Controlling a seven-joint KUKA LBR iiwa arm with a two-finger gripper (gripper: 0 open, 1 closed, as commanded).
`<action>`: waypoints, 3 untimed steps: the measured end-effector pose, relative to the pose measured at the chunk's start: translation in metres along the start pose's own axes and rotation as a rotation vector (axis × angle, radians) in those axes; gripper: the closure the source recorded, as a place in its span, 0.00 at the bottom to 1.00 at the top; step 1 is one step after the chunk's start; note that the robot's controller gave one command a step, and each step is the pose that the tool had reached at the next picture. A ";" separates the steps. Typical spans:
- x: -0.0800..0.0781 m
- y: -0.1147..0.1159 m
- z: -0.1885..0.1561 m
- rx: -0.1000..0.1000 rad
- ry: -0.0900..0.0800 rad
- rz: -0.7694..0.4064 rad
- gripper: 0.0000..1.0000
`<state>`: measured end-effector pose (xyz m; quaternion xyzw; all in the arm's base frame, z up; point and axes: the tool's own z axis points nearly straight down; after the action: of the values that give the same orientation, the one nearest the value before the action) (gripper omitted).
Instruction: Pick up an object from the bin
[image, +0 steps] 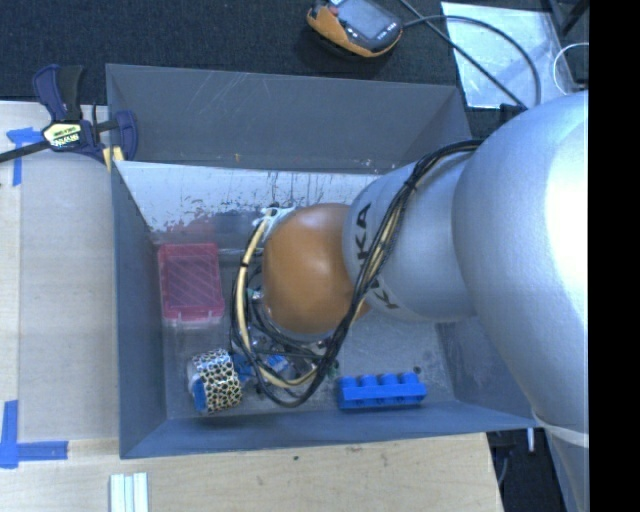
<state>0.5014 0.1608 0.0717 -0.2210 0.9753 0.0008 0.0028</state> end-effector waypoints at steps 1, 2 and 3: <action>0.000 0.000 0.000 0.000 0.000 0.000 1.00; 0.000 0.000 -0.001 0.000 -0.001 0.000 1.00; 0.001 0.000 -0.004 0.000 0.000 0.001 1.00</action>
Offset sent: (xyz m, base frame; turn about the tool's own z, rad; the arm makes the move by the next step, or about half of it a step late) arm 0.0000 -0.0001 0.0078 0.0000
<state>0.5009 0.1605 0.0761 -0.2205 0.9754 0.0008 0.0030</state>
